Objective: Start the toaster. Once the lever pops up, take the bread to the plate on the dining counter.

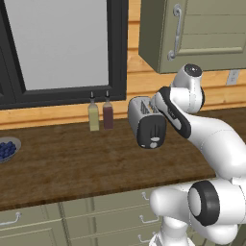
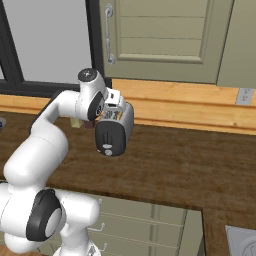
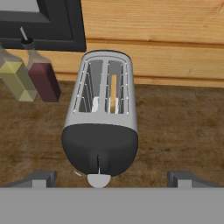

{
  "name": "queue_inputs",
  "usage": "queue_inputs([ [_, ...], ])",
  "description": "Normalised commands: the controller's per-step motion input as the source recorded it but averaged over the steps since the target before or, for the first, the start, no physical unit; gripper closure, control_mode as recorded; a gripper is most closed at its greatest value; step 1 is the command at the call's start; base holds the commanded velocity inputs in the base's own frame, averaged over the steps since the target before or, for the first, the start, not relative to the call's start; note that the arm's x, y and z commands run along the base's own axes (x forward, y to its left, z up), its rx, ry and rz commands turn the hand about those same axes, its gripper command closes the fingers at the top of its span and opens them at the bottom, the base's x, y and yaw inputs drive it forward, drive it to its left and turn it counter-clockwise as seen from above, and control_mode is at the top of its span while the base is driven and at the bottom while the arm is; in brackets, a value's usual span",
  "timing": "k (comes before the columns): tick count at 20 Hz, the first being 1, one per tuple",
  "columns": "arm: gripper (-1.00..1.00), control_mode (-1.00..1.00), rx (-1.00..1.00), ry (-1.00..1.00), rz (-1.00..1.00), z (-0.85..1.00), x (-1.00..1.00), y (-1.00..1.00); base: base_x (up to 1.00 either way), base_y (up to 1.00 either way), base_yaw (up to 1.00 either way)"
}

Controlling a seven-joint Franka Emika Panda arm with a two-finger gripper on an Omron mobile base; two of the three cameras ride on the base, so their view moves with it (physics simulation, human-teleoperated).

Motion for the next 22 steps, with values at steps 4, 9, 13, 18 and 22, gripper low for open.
queue_inputs([
  [4, -1.0, -1.0, 0.0, 0.0, 0.0, 0.0, 0.0, 0.0, 0.0, 0.0, 0.0],
  [9, -1.0, -1.0, 0.0, 0.0, 0.0, 0.0, 0.0, 0.0, 0.0, 0.0, 0.0],
  [13, -1.0, -1.0, 0.0, 0.0, 0.0, 0.0, 0.0, 0.0, 0.0, 0.0, 0.0],
  [18, -1.0, -1.0, 0.0, 0.0, 0.0, 0.0, 0.0, 0.0, 0.0, 0.0, 0.0],
  [22, -1.0, -1.0, 0.0, 0.0, 0.0, 0.0, 0.0, 0.0, 0.0, 0.0, 0.0],
])
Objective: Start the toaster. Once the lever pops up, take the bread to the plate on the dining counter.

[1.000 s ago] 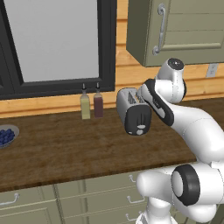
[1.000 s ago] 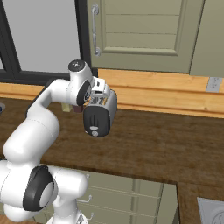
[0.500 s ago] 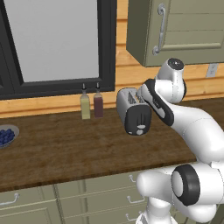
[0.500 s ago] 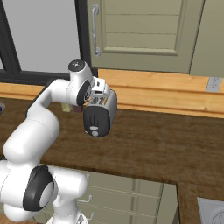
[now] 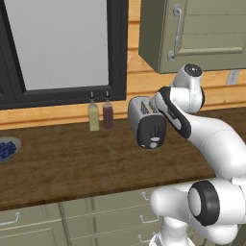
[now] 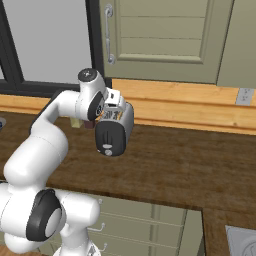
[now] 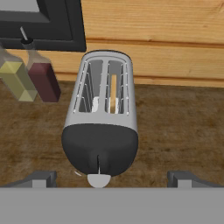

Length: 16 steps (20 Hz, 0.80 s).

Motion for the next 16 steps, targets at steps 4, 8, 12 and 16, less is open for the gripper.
queue_inputs([
  [4, -1.0, -1.0, 0.0, 0.0, 0.0, 0.0, 0.0, 0.0, 0.0, 0.0, 0.0],
  [8, -1.0, -1.0, 0.0, 0.0, 0.0, 0.0, 0.0, 0.0, 0.0, 0.0, 0.0],
  [12, -1.0, -1.0, 0.0, 0.0, 0.0, 0.0, 0.0, 0.0, 0.0, 0.0, 0.0],
  [16, -1.0, -1.0, 0.0, 0.0, 0.0, 0.0, 0.0, 0.0, 0.0, 0.0, 0.0],
])
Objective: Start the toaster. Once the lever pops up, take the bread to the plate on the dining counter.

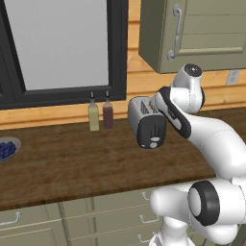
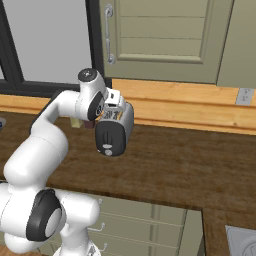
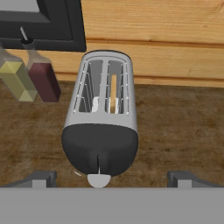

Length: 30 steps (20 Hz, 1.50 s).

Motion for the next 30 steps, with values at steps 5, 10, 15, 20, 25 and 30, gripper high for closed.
queue_inputs([
  [5, -1.0, -1.0, 0.0, 0.0, 0.0, 0.0, 0.0, 0.0, 0.0, 0.0, 0.0],
  [10, -1.0, -1.0, 0.0, 0.0, 0.0, 0.0, 0.0, 0.0, 0.0, 0.0, 0.0],
  [15, -1.0, -1.0, 0.0, 0.0, 0.0, 0.0, 0.0, 0.0, 0.0, 0.0, 0.0],
  [20, -1.0, -1.0, 0.0, 0.0, 0.0, 0.0, 0.0, 0.0, 0.0, 0.0, 0.0],
  [25, -1.0, -1.0, 0.0, 0.0, 0.0, 0.0, 0.0, 0.0, 0.0, 0.0, 0.0],
  [30, -1.0, -1.0, 0.0, 0.0, 0.0, 0.0, 0.0, 0.0, 0.0, 0.0, 0.0],
])
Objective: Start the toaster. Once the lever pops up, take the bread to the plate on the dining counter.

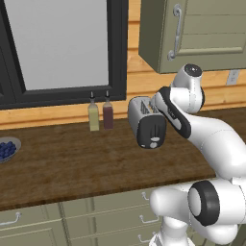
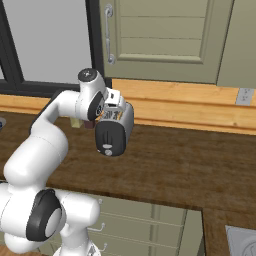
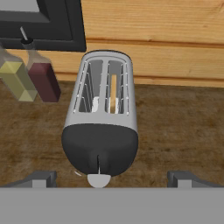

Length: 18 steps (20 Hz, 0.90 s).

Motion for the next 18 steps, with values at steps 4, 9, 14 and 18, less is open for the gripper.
queue_inputs([
  [4, -1.0, -1.0, 0.0, 0.0, 0.0, 0.0, 0.0, 0.0, 0.0, 0.0, 0.0],
  [9, -1.0, -1.0, 0.0, 0.0, 0.0, 0.0, 0.0, 0.0, 0.0, 0.0, 0.0],
  [14, -1.0, -1.0, 0.0, 0.0, 0.0, 0.0, 0.0, 0.0, 0.0, 0.0, 0.0],
  [18, -1.0, -1.0, 0.0, 0.0, 0.0, 0.0, 0.0, 0.0, 0.0, 0.0, 0.0],
])
